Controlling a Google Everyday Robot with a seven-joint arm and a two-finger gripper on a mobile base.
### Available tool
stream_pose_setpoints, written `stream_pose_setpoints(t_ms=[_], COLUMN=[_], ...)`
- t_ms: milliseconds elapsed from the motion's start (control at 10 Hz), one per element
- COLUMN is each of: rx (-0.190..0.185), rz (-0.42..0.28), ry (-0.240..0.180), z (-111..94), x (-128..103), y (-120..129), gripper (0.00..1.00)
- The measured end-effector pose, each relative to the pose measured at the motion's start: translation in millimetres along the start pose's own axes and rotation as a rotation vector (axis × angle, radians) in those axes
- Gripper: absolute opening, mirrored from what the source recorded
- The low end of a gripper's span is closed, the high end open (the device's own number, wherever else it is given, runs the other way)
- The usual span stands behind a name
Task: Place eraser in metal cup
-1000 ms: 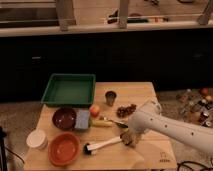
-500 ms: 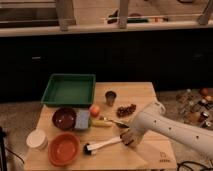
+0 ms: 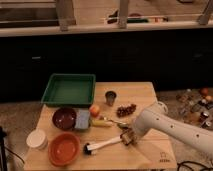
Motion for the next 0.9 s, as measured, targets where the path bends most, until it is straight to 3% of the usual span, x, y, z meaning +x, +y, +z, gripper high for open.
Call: stream_pose_setpoints(t_ms=[200, 400, 900], rx=[0.007, 0.014, 0.031], rz=[0.000, -0.002, -0.024], ry=[0.008, 0.015, 0.052], z=[-6, -13, -47], x=[2, 3, 9], y=[1, -1, -9], gripper=[0.17, 0.02, 0.00])
